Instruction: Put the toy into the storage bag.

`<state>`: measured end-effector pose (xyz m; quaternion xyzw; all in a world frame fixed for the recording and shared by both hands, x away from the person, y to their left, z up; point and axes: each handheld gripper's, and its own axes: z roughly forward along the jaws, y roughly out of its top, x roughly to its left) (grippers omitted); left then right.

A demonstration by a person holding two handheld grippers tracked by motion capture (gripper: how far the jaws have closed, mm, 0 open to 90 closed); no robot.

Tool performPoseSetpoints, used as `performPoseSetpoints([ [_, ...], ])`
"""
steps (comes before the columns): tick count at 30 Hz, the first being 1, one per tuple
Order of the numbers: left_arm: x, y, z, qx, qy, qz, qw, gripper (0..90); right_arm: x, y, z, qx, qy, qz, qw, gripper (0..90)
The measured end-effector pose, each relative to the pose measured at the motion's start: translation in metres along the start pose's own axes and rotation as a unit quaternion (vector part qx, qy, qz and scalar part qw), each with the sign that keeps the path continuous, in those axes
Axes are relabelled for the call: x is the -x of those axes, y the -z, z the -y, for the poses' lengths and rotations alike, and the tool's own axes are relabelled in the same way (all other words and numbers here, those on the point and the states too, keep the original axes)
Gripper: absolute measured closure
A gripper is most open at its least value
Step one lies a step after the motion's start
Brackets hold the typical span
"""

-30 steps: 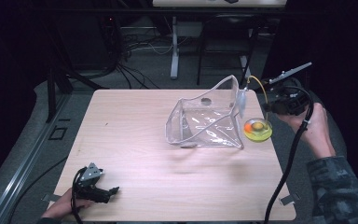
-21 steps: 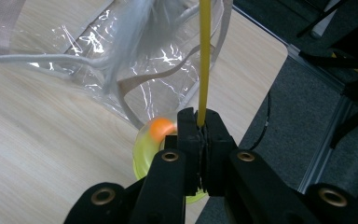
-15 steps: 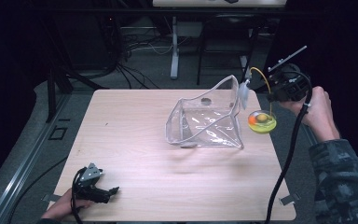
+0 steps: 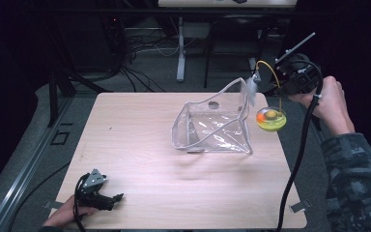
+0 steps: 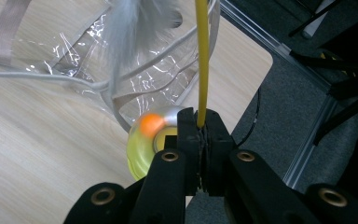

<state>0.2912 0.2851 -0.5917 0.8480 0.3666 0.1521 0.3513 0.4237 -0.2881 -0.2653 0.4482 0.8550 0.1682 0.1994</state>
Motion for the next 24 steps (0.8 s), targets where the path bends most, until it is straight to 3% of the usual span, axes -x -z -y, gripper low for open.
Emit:
performPoseSetpoints([
  [17, 0.000, 0.000, 0.000, 0.000, 0.000, 0.000, 1.0000, 0.0, -0.009, 0.040, -0.030, 0.014, 0.021, 0.012, 0.9996, 88.0],
  [24, 0.000, 0.000, 0.000, 0.000, 0.001, 0.000, 1.0000, 0.0, -0.015, 0.044, -0.041, 0.016, 0.033, 0.020, 0.9991, 88.1],
])
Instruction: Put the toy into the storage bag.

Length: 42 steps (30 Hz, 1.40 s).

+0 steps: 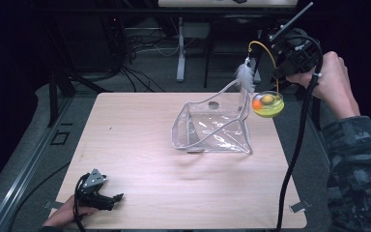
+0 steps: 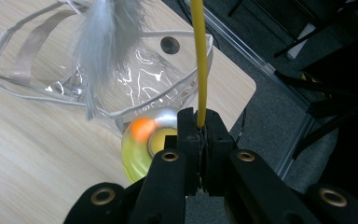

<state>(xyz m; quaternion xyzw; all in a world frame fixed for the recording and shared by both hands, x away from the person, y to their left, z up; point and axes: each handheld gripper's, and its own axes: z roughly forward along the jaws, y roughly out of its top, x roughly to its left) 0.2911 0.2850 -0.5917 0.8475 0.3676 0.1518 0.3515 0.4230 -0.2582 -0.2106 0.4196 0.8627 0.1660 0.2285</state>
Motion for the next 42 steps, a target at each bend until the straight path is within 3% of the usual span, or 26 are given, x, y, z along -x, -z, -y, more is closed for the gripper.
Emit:
performPoseSetpoints([
  [16, 0.000, 0.000, 0.000, 0.001, 0.002, 0.000, 1.0000, 0.0, -0.019, 0.000, -0.038, -0.002, 0.034, -0.002, 0.9994, 88.0],
  [25, 0.000, 0.000, 0.000, 0.000, -0.001, 0.000, 1.0000, 0.0, -0.030, -0.012, -0.056, -0.016, 0.050, -0.012, 0.9986, 88.0],
  [42, 0.000, 0.000, 0.000, 0.000, -0.001, 0.000, 1.0000, 0.0, -0.044, -0.040, -0.077, -0.024, 0.057, -0.037, 0.9974, 87.9],
])
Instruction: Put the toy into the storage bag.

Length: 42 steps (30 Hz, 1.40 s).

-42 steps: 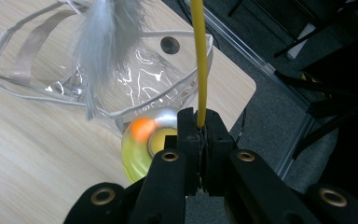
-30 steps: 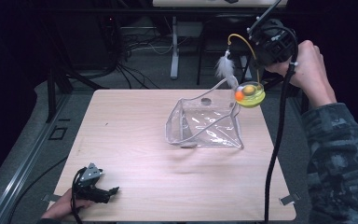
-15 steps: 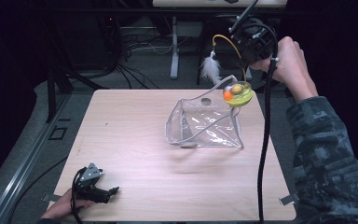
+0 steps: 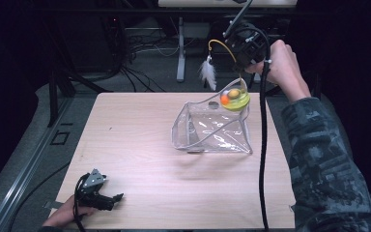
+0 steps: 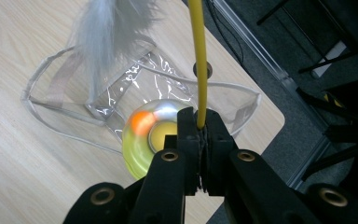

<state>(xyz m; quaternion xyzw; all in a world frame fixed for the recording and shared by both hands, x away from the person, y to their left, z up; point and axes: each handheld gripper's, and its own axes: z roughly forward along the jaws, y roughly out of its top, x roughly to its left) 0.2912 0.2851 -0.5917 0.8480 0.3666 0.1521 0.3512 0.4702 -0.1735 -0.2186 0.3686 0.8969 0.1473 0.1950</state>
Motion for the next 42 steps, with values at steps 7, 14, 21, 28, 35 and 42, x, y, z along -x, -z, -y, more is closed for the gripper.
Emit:
performPoseSetpoints([
  [7, 0.000, 0.000, 0.000, 0.000, 0.003, 0.000, 1.0000, 0.0, -0.008, -0.022, -0.010, -0.015, 0.008, -0.009, 0.9998, 87.8],
  [14, 0.000, 0.000, 0.000, 0.000, 0.001, 0.000, 1.0000, 0.0, -0.012, -0.041, -0.013, -0.032, 0.013, -0.019, 0.9992, 87.8],
  [21, 0.000, 0.000, 0.000, 0.000, 0.000, 0.000, 1.0000, 0.0, -0.019, -0.062, -0.009, -0.052, 0.022, -0.023, 0.9982, 87.8],
  [28, 0.000, 0.000, 0.000, 0.001, 0.003, 0.000, 1.0000, 0.0, -0.019, -0.080, 0.002, -0.067, 0.018, -0.033, 0.9970, 87.8],
  [35, 0.000, 0.000, 0.000, 0.000, 0.001, 0.000, 1.0000, 0.0, -0.018, -0.102, 0.019, -0.087, 0.010, -0.040, 0.9953, 87.8],
  [42, 0.000, 0.000, 0.000, 0.001, 0.003, 0.000, 1.0000, 0.0, -0.013, -0.113, 0.028, -0.105, -0.002, -0.051, 0.9931, 87.6],
])
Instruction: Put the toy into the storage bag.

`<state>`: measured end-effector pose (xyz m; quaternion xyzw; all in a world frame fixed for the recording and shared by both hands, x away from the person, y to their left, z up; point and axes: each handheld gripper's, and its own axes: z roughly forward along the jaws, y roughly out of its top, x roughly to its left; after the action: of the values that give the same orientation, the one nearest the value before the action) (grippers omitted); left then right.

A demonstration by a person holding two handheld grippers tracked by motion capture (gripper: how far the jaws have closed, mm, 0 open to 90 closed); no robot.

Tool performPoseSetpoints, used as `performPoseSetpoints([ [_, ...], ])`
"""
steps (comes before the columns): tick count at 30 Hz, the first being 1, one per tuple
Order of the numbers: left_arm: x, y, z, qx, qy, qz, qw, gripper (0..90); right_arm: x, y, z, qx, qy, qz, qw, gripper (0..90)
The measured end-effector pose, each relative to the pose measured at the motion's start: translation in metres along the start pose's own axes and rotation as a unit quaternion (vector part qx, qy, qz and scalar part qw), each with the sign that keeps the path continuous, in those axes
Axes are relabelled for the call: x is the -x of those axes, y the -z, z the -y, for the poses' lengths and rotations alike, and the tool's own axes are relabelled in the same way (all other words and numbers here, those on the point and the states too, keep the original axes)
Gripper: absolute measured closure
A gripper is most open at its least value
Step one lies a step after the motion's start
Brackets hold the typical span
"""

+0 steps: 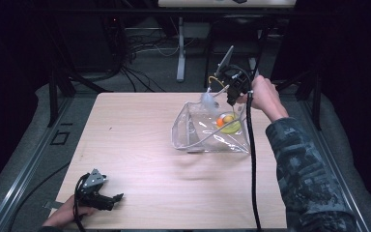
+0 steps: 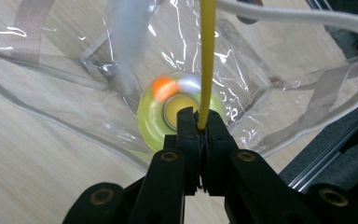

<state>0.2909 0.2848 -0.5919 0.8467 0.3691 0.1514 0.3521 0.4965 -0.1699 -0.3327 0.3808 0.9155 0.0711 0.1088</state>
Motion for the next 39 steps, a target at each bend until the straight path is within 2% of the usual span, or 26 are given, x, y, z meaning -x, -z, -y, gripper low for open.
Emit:
performPoseSetpoints([
  [6, 0.000, 0.000, 0.000, 0.000, 0.000, 0.000, 1.0000, 0.0, 0.002, -0.012, 0.004, -0.017, -0.006, -0.002, 0.9998, 87.4],
  [9, 0.000, 0.000, 0.000, 0.000, -0.002, 0.000, 1.0000, 0.0, 0.002, -0.019, 0.004, -0.034, -0.006, 0.001, 0.9994, 87.0],
  [15, 0.000, 0.000, 0.000, 0.000, -0.002, 0.000, 1.0000, 0.0, 0.004, -0.028, 0.004, -0.048, -0.013, -0.001, 0.9988, 86.8],
  [19, 0.000, 0.000, 0.000, 0.000, 0.000, 0.000, 1.0000, 0.0, 0.004, -0.035, 0.004, -0.065, -0.017, 0.006, 0.9977, 87.1],
  [22, 0.000, 0.000, 0.000, 0.000, 0.000, 0.000, 1.0000, 0.0, 0.004, -0.037, 0.004, -0.068, -0.021, 0.009, 0.9974, 88.2],
  [28, 0.000, 0.000, 0.000, 0.000, 0.000, 0.001, 1.0000, 0.0, 0.003, -0.031, 0.005, -0.061, -0.026, 0.012, 0.9977, 87.9],
  [32, 0.000, 0.000, 0.000, 0.000, 0.000, 0.000, 1.0000, 0.0, 0.003, -0.026, 0.007, -0.050, -0.025, 0.007, 0.9984, 85.2],
  [39, 0.000, 0.000, 0.000, 0.000, -0.001, 0.000, 1.0000, 0.0, 0.003, -0.006, 0.014, -0.001, -0.031, -0.010, 0.9995, 77.8],
])
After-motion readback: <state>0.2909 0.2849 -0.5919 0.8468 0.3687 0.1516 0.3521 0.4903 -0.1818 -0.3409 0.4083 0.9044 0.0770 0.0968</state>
